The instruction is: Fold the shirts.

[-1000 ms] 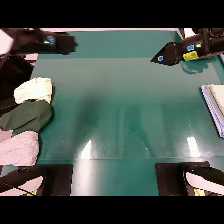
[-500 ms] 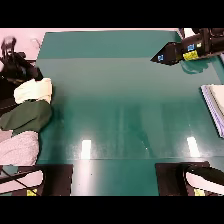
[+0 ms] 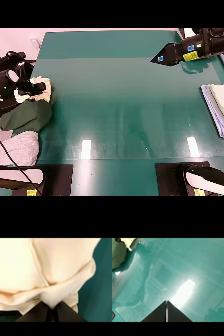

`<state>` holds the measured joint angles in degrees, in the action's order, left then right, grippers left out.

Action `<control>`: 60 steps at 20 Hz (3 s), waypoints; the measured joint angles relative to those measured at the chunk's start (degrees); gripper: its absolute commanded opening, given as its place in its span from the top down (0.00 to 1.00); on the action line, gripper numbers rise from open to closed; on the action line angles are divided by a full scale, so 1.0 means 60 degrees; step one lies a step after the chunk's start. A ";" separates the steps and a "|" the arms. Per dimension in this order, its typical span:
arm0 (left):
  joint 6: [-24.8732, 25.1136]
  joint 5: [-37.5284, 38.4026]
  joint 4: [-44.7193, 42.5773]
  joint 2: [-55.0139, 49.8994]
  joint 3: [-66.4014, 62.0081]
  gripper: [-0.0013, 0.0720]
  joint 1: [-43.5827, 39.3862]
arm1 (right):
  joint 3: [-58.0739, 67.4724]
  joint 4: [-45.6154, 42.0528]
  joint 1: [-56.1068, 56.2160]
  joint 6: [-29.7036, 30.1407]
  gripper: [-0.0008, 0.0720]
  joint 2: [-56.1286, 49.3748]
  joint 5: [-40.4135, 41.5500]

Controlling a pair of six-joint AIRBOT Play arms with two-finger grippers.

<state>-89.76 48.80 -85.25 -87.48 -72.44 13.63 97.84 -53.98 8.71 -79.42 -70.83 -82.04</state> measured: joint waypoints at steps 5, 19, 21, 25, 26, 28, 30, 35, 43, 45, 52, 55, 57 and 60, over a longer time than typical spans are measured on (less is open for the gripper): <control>0.0350 0.0382 0.0197 0.1596 -0.1355 0.95 -0.0044 | 0.0004 0.0007 0.0000 0.0000 0.96 0.0412 0.0499; 0.0809 0.1763 0.0648 0.4182 -0.2769 0.08 -0.7377 | 0.1559 -0.0229 0.0000 0.0000 0.96 0.1282 0.2222; 0.0823 0.1636 0.0754 0.3442 -0.2776 0.08 -0.8364 | 0.2171 -0.0437 0.0000 0.0000 0.96 0.0925 0.1854; 0.0415 0.1315 0.0787 0.2248 -0.2776 0.08 -0.8564 | 0.2856 -0.0652 0.0000 0.0000 0.96 0.0459 0.1166; 0.0259 0.1290 0.0787 0.2040 -0.2765 0.08 -0.8298 | 0.2871 -0.0696 0.0000 0.0000 0.96 0.0430 0.1056; 0.0033 0.1428 0.1045 0.1617 -0.2623 0.08 -0.7555 | 0.2688 -0.0721 0.0000 -0.0004 0.96 0.0488 0.0922; -0.0025 0.1581 0.1534 0.1184 -0.2248 0.08 -0.6685 | 0.2218 -0.0754 -0.0022 -0.0004 0.96 0.0678 0.0845; 0.0331 0.1836 0.2874 -0.0026 -0.1045 0.08 -0.5333 | 0.0484 -0.0750 -0.0962 -0.0098 0.96 0.1180 0.0532; 0.1563 0.1610 0.4608 -0.1195 -0.0543 0.95 -0.5446 | -0.3701 -0.0699 -0.3151 -0.0171 0.52 0.1767 -0.0222; 0.1708 0.1512 0.4801 -0.1231 -0.0539 0.95 -0.5475 | -0.4856 -0.0685 -0.3548 -0.0168 0.36 0.1781 -0.0262; 0.1916 0.1836 0.4947 -0.1264 -0.1180 0.95 -0.5515 | -0.8251 -0.0310 -0.3963 0.0015 0.36 0.0368 0.0929; 0.1945 0.1956 0.4954 -0.1264 -0.1362 0.95 -0.5519 | -0.8823 0.0492 -0.3428 0.0364 0.38 -0.0576 0.1778; 0.1953 0.2080 0.4954 -0.1264 -0.1417 0.95 -0.5515 | -0.8929 0.0871 -0.2976 0.0499 0.66 -0.1035 0.2299; 0.1956 0.2240 0.4943 -0.1224 -0.1453 0.95 -0.5519 | -0.8768 0.1027 -0.2408 0.0619 0.96 -0.1362 0.2980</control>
<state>-78.02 62.24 -55.59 -94.83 -81.17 -19.49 45.23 -47.81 -5.74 -75.70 -79.00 -64.16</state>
